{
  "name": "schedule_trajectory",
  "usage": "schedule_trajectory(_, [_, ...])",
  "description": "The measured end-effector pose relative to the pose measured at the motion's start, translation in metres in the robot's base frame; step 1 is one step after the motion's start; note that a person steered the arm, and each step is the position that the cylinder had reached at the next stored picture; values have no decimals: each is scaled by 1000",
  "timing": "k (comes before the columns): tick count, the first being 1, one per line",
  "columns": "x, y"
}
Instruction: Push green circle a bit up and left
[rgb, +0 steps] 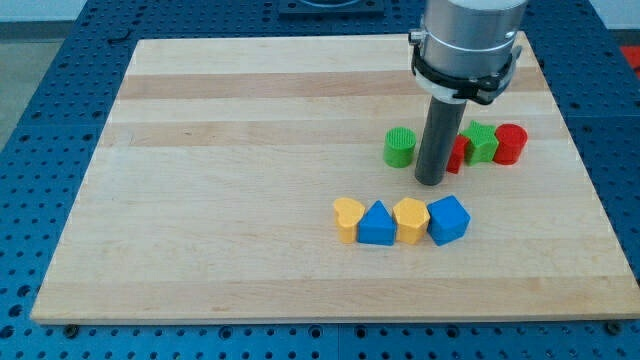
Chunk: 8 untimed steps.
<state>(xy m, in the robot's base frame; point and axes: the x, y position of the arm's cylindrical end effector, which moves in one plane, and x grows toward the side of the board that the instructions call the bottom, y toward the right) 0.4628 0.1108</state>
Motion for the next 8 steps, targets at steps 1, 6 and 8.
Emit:
schedule_trajectory(1, [-2,0])
schedule_trajectory(6, [-52,-34])
schedule_trajectory(8, [-18,-31])
